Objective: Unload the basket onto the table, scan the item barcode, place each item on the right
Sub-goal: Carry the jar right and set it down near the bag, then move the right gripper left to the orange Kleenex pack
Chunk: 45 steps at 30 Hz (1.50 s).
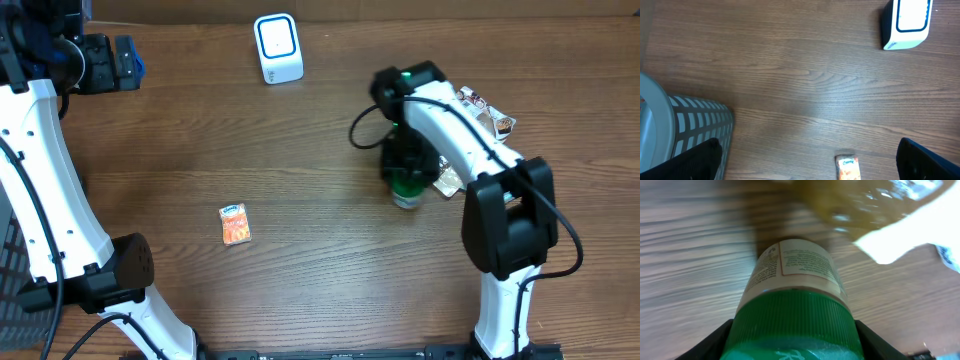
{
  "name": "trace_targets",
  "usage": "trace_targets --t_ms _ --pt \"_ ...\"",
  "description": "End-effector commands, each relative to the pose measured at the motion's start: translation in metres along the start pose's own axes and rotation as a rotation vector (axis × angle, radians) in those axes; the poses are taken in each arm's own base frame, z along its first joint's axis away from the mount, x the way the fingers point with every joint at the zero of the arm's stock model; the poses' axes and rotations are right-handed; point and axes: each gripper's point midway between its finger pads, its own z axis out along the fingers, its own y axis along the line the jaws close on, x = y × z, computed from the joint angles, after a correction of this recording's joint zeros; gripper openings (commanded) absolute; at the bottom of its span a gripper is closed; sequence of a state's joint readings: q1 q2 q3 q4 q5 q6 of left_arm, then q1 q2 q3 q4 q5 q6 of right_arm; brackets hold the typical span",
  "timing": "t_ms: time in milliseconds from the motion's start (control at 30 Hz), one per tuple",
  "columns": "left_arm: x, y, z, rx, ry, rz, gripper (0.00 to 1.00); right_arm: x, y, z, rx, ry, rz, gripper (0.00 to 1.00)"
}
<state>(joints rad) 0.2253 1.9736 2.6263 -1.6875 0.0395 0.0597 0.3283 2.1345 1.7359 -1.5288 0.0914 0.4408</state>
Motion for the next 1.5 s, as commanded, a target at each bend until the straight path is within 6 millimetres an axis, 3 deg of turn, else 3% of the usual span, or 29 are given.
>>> trace_targets --t_ms 0,100,200,300,533,733,800,967,1033,1200,1333,1467 --pt "0.0 0.002 -0.002 -0.008 -0.004 0.009 0.99 -0.002 -0.031 0.005 0.009 0.025 0.081 0.51" --pt "0.0 0.002 -0.002 -0.008 -0.004 0.009 1.0 -0.004 -0.05 0.008 -0.003 0.06 0.137 0.59" --pt "0.0 0.002 -0.002 -0.008 -0.004 0.009 1.0 -0.004 -0.065 0.009 -0.005 0.087 0.163 0.83" --pt "0.0 0.002 -0.002 -0.008 -0.004 0.009 1.0 -0.003 -0.072 0.009 -0.012 0.102 0.156 0.92" --pt "0.0 0.002 -0.002 -0.008 -0.004 0.009 1.0 -0.007 -0.075 -0.006 -0.022 0.083 0.142 0.95" --pt "0.0 0.002 -0.002 -0.008 -0.004 0.009 1.0 -0.022 -0.067 -0.049 -0.083 -0.015 0.081 0.94" --pt "0.0 0.002 -0.002 -0.008 -0.004 0.009 1.0 -0.026 -0.05 -0.066 -0.168 -0.053 0.027 0.91" --pt "0.0 0.002 -0.002 -0.008 -0.004 0.009 1.0 -0.025 0.036 -0.107 -0.545 -0.133 -0.235 0.85" --pt "0.0 0.002 -0.002 -0.008 -0.004 0.009 0.99 -0.023 0.067 -0.112 -0.619 -0.163 -0.308 0.82" --pt "0.0 0.002 -0.002 -0.008 -0.004 0.009 1.0 -0.009 0.136 -0.101 -0.643 -0.203 -0.418 0.71" --pt "0.0 0.002 -0.002 -0.008 -0.004 0.009 0.99 0.014 0.194 -0.084 -0.657 -0.204 -0.479 0.7" --pt "0.0 0.002 -0.002 -0.008 -0.004 0.009 0.99 0.039 0.243 -0.071 -0.679 -0.213 -0.529 0.62"
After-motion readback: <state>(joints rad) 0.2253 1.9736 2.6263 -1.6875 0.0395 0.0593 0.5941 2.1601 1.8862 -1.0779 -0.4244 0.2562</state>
